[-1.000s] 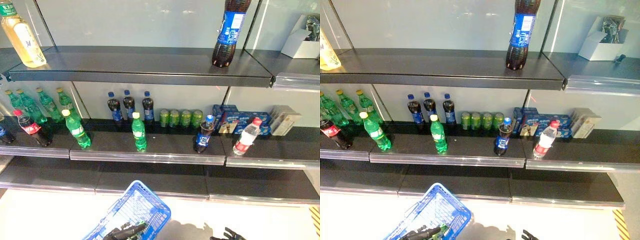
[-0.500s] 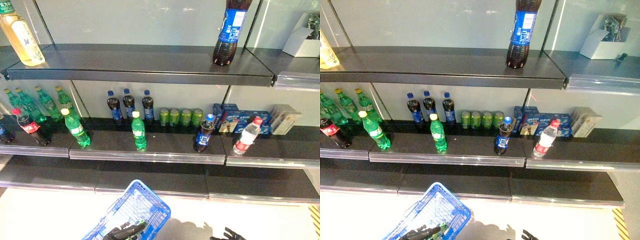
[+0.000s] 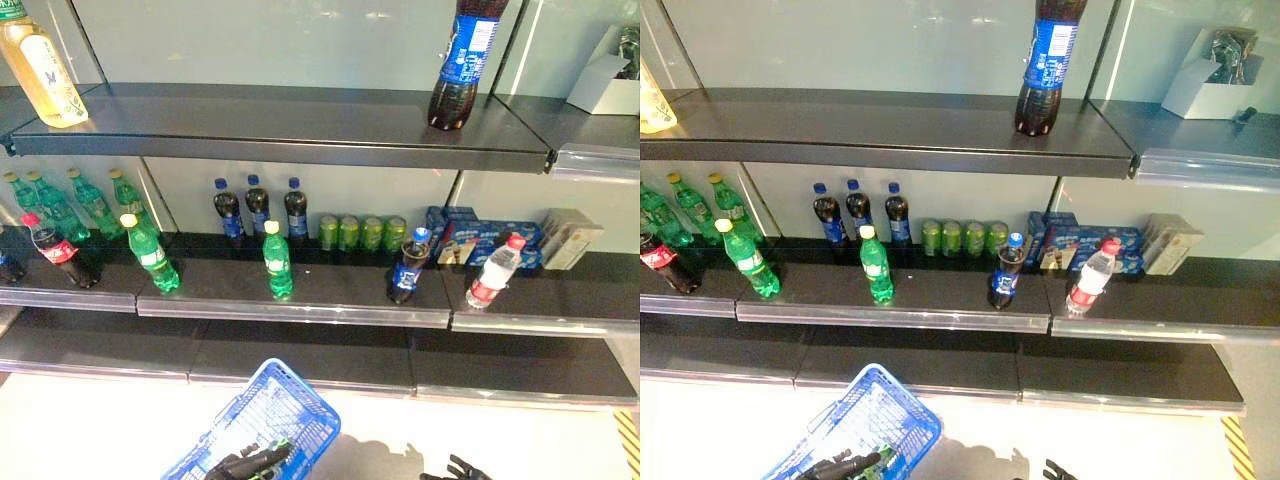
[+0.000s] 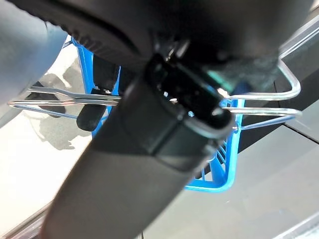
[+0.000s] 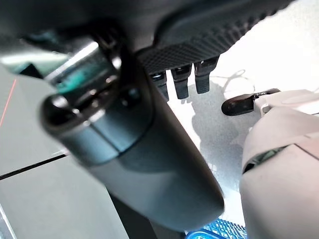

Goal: Pick up the drink and place into the basket.

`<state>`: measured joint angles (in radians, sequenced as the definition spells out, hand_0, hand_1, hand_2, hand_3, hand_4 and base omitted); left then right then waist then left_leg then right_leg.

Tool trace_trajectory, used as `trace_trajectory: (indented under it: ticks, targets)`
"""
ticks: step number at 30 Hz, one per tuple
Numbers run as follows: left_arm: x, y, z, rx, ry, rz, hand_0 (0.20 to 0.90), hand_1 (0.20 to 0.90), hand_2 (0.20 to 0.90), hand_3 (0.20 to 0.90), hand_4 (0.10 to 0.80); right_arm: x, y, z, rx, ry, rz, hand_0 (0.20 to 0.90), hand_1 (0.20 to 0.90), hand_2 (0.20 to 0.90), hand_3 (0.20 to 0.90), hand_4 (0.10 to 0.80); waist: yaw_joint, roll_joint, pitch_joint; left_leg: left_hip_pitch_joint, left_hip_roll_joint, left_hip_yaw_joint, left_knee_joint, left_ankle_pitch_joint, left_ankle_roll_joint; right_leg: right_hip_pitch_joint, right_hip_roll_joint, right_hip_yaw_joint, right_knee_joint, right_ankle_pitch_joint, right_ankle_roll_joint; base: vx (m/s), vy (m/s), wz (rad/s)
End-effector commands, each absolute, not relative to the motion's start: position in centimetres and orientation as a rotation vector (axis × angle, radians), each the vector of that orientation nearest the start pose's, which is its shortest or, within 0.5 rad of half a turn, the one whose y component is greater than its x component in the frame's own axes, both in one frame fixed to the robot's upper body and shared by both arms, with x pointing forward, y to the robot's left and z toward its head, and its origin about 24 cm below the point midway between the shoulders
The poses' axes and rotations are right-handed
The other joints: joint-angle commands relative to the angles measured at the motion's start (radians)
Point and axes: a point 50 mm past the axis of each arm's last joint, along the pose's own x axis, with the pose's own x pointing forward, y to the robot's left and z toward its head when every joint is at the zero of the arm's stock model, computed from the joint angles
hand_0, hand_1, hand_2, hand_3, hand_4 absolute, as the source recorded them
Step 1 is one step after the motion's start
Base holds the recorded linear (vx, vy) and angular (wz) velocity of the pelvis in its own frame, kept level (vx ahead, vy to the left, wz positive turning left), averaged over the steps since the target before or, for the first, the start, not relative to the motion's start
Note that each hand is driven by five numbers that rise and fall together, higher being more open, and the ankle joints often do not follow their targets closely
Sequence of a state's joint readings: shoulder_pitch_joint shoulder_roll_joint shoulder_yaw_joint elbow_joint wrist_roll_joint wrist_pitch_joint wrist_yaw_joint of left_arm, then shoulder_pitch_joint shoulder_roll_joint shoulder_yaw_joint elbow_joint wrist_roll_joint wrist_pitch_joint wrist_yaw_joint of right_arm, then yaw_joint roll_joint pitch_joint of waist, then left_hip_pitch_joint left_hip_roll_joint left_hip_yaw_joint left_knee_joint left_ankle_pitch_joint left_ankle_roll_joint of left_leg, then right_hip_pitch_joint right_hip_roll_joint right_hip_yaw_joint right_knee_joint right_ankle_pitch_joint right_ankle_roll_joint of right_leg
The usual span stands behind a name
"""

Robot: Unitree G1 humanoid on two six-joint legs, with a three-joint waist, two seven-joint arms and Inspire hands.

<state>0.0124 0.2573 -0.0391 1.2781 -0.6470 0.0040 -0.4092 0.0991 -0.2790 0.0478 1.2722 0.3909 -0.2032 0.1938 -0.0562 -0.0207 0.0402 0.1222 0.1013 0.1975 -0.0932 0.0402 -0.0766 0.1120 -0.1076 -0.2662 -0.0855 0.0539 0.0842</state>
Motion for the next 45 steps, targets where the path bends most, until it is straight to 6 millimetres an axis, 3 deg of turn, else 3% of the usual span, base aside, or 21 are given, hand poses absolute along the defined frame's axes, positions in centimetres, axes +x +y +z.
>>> trace_trajectory:
  ticks: [1,7,15,19,22,23,25,26,28,30,35,39,40,42,44,45]
  targets:
    - [11.0,25.1,-14.5,-0.487,0.956,0.097,0.300,0.300,0.300,0.200,0.100,8.9,-25.9,-15.1,0.097,1.018,-0.207,0.900,0.900,0.900,0.900,0.800,0.017,-0.009,0.014,0.012,-0.071,0.050,0.006,-0.050,0.038,0.009,-0.006,-0.011,0.075,-0.047,0.056,0.000,0.000,0.00]
    - [11.2,25.3,-14.4,-0.477,0.958,0.093,0.300,0.300,0.300,0.200,0.100,9.0,-25.7,-15.1,0.102,1.019,-0.195,0.900,0.900,0.900,0.900,0.800,0.018,-0.006,0.016,0.013,-0.069,0.054,0.006,-0.050,0.039,0.004,-0.009,-0.014,0.086,-0.051,0.059,0.010,-0.033,0.00]
    - [11.1,25.0,-14.4,-0.546,0.911,0.131,0.300,0.300,0.300,0.200,0.100,8.8,-25.5,-15.2,0.055,1.051,-0.138,0.900,0.900,0.900,0.900,0.800,0.053,0.007,0.040,0.006,-0.058,0.031,0.006,-0.034,0.031,0.012,0.001,-0.044,0.083,-0.062,0.042,-0.011,-0.061,0.05]
    - [11.4,24.1,-14.5,-0.554,0.901,0.138,0.300,0.300,0.300,0.200,0.100,10.4,-26.1,-14.7,0.046,1.014,-0.160,0.900,0.900,0.900,0.900,0.800,0.110,0.022,0.087,-0.054,-0.047,-0.029,0.013,0.005,0.008,-0.017,-0.011,-0.091,0.108,-0.073,0.023,-0.188,-0.040,0.24]
    - [11.7,23.8,-14.5,-0.556,0.886,0.152,0.300,0.300,0.300,0.200,0.100,12.0,-26.4,-14.1,0.050,0.967,-0.162,0.900,0.900,0.900,0.900,0.800,0.141,0.040,0.121,-0.109,-0.025,-0.061,0.015,0.041,-0.016,-0.045,-0.022,-0.126,0.126,-0.081,0.011,-0.233,-0.006,0.74]
    - [11.7,23.6,-14.5,-0.562,0.882,0.157,0.300,0.300,0.300,0.200,0.100,12.4,-26.5,-13.9,0.041,0.957,-0.157,0.900,0.900,0.900,0.900,0.800,0.148,0.050,0.131,-0.131,-0.005,-0.053,0.013,0.063,-0.029,-0.054,-0.028,-0.146,0.132,-0.086,0.006,-0.203,0.043,0.66]
    - [11.9,23.6,-14.5,-0.549,0.893,0.134,0.300,0.300,0.300,0.200,0.100,12.5,-26.8,-13.8,0.041,0.948,-0.178,0.900,0.900,0.900,0.900,0.800,0.137,0.064,0.143,-0.151,0.063,0.069,0.006,0.114,-0.060,-0.044,-0.045,-0.214,0.139,-0.096,0.002,-0.161,0.086,1.07]
    - [11.9,23.5,-14.5,-0.532,0.905,0.111,0.300,0.300,0.300,0.200,0.100,12.3,-27.0,-13.8,0.053,0.949,-0.205,0.900,0.900,0.900,0.900,0.800,0.125,0.062,0.145,-0.137,0.090,0.146,0.011,0.116,-0.079,-0.026,-0.062,-0.247,0.149,-0.110,0.013,-0.078,0.138,1.54]
    - [12.0,23.5,-14.5,-0.520,0.917,0.082,0.300,0.300,0.300,0.200,0.100,11.6,-27.3,-13.9,0.063,0.959,-0.242,0.900,0.900,0.900,0.900,0.800,0.096,0.055,0.142,-0.098,0.112,0.297,0.022,0.120,-0.076,-0.005,-0.089,-0.331,0.167,-0.106,0.021,-0.048,0.197,1.50]
    - [11.9,23.6,-14.5,-0.530,0.910,0.094,0.300,0.300,0.300,0.200,0.100,11.0,-27.6,-14.0,0.049,0.976,-0.251,0.900,0.900,0.900,0.900,0.800,0.091,0.044,0.136,-0.076,0.103,0.344,0.045,0.091,-0.062,0.009,-0.112,-0.373,0.177,-0.098,0.029,0.027,0.222,1.40]
    - [11.0,23.8,-14.6,-0.536,0.921,0.096,0.300,0.300,0.300,0.200,0.100,9.6,-28.6,-14.0,0.036,0.984,-0.283,0.900,0.900,0.900,0.900,0.800,0.111,0.044,0.113,-0.078,0.079,0.370,0.019,0.090,-0.053,0.043,-0.140,-0.427,0.181,-0.096,0.048,0.162,0.311,1.42]
    - [10.3,24.6,-14.6,-0.558,0.907,0.128,0.300,0.300,0.300,0.200,0.100,9.6,-28.5,-13.9,0.031,0.977,-0.232,0.900,0.900,0.900,0.900,0.800,0.143,0.030,0.086,-0.069,0.012,0.328,0.014,0.038,-0.008,0.060,-0.169,-0.430,0.180,-0.072,0.067,0.210,0.376,0.46]
    - [10.3,24.8,-14.6,-0.551,0.910,0.136,0.300,0.300,0.300,0.200,0.100,9.6,-28.3,-14.0,0.043,0.973,-0.236,0.900,0.900,0.900,0.900,0.800,0.152,0.024,0.078,-0.064,-0.021,0.309,0.010,0.023,0.005,0.058,-0.190,-0.427,0.204,-0.046,0.081,0.187,0.368,0.09]
    - [10.4,24.9,-14.5,-0.540,0.914,0.132,0.300,0.300,0.300,0.200,0.100,9.7,-28.1,-14.0,0.055,0.966,-0.236,0.900,0.900,0.900,0.900,0.800,0.157,0.016,0.074,-0.060,-0.053,0.289,0.006,0.007,0.022,0.046,-0.228,-0.413,0.259,-0.006,0.102,0.206,0.377,0.16]
    - [10.8,25.2,-14.3,-0.518,0.916,0.124,0.300,0.300,0.300,0.200,0.100,9.7,-28.0,-14.1,0.073,0.963,-0.244,0.900,0.900,0.900,0.900,0.800,0.146,0.011,0.077,-0.052,-0.101,0.247,0.006,-0.013,0.055,-0.005,-0.308,-0.349,0.440,0.093,0.145,0.262,0.435,0.64]
    - [11.1,25.3,-14.2,-0.513,0.913,0.119,0.300,0.300,0.300,0.200,0.100,9.6,-28.0,-14.1,0.081,0.963,-0.252,0.900,0.900,0.900,0.900,0.800,0.138,0.015,0.080,-0.049,-0.114,0.227,0.006,-0.021,0.070,-0.044,-0.337,-0.304,0.538,0.127,0.153,0.196,0.343,0.81]
